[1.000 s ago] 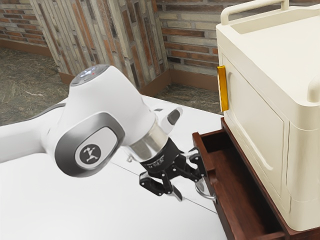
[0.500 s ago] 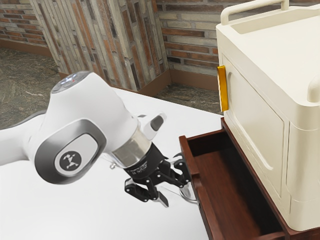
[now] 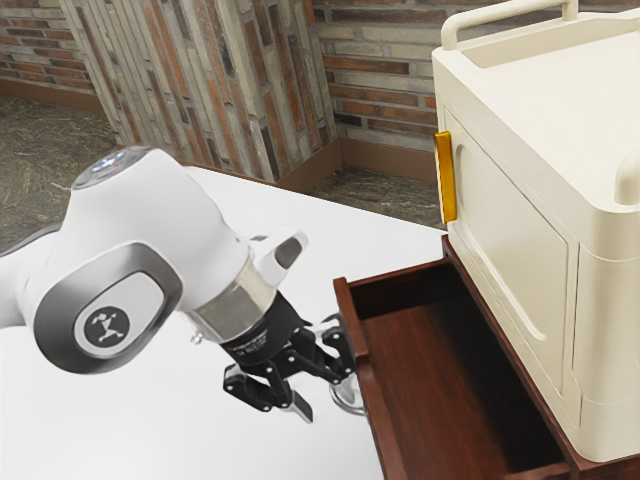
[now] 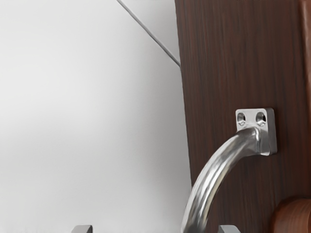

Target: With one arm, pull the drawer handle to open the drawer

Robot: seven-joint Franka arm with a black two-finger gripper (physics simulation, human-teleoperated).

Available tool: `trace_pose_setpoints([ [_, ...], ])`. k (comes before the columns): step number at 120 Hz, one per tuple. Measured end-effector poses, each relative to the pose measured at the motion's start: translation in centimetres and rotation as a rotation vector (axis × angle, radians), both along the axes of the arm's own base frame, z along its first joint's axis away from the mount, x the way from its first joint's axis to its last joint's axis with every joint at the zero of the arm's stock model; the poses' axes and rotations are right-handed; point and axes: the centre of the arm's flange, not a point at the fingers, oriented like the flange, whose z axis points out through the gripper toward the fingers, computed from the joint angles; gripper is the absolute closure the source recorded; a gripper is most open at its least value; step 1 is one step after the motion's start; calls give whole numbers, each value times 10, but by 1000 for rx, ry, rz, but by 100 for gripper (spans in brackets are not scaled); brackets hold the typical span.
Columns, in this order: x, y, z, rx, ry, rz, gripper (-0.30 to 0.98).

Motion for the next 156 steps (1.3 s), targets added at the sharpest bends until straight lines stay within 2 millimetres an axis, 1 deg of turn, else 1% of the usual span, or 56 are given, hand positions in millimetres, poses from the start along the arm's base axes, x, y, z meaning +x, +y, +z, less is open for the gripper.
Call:
trace_pose_setpoints([
  [32,-13,10,-1,4,6,6,39],
  [45,-16,20,-2,-3,9,19,39],
  [65,-22,26,-3,-8,11,25,39],
  [99,-31,30,-4,5,17,21,39],
  [156,-30,33,-2,5,7,27,39],
])
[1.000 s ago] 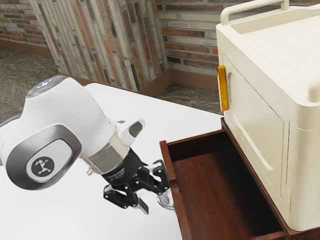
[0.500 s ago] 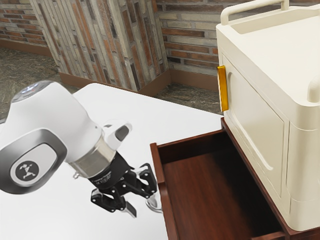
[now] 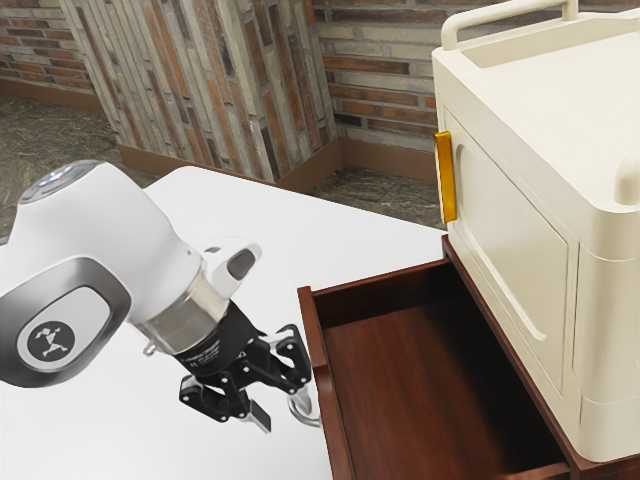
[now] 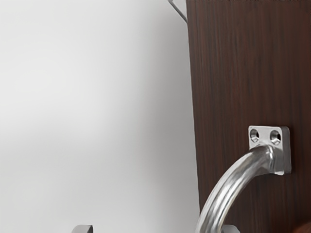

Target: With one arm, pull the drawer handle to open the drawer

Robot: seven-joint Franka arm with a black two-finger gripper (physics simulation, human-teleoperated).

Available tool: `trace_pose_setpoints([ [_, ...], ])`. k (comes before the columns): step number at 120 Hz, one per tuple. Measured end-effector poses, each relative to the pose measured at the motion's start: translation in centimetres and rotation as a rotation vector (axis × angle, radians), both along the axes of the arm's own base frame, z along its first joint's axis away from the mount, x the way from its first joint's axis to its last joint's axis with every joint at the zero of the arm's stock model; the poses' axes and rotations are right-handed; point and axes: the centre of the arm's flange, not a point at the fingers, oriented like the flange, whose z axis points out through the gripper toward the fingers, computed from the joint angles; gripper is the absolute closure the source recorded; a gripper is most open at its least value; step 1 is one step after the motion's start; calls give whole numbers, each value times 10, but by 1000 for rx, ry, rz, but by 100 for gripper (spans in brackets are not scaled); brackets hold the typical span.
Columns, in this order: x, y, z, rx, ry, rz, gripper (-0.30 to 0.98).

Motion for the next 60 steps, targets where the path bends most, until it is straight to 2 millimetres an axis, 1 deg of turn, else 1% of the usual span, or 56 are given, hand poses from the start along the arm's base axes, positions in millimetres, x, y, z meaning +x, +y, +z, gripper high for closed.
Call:
trace_pose_setpoints([
  [30,2,6,1,-13,-8,14,33],
  [53,-4,9,14,-37,-35,11,29],
  [60,-6,10,19,-41,-43,9,25],
])
